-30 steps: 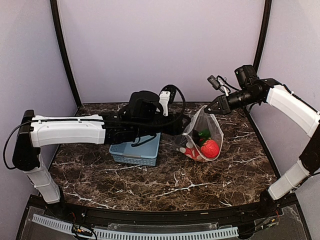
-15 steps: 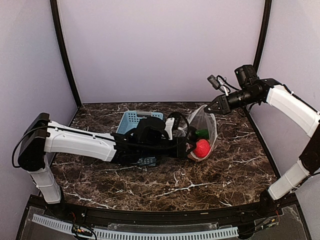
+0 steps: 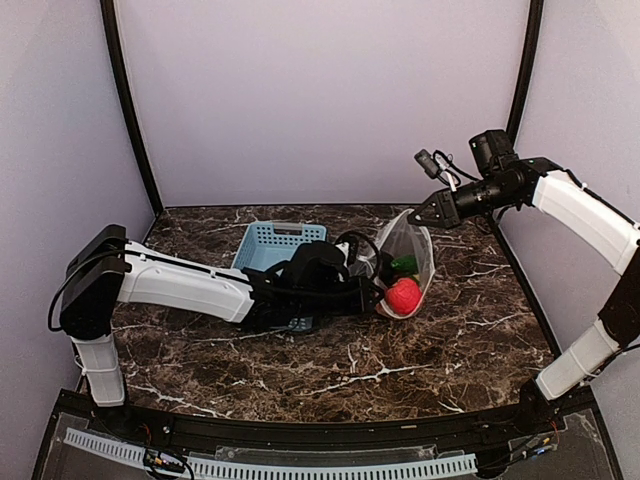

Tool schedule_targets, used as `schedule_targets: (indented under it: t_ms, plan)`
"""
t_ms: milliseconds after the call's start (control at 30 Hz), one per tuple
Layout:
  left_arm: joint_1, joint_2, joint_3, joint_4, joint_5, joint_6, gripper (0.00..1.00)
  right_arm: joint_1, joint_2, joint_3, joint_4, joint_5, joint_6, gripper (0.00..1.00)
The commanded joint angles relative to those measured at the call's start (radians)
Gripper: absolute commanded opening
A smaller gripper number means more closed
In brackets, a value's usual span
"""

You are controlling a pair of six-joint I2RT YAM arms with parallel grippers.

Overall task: Place the food in the zip-top bag and seal the zipper
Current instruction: Adjust the zipper food storage bag at the center of the board.

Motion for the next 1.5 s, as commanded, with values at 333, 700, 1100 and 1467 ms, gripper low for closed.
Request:
schedule_targets:
  t_ms: [333,700,1100,1467]
  plan:
    - [0.061,0.051,0.129,-0.067,0.094,-0.013,0.01,0.009,-0.001,0.005,0.046,-0.016,0.000,0.00]
    - [0.048,-0.227,0.094,-0.169,0.048,0.028,0.01,0.007,0.054,0.162,-0.059,0.370,-0.110,0.00]
    - [0.136,-0.065,0.063,-0.037,0.165,-0.086,0.01,0.014,-0.003,0.149,-0.182,0.032,-0.207,0.23]
    - [0.140,-0.074,0.015,0.073,0.156,-0.102,0.01,0.056,-0.162,-0.034,-0.224,-0.052,-0.452,0.45]
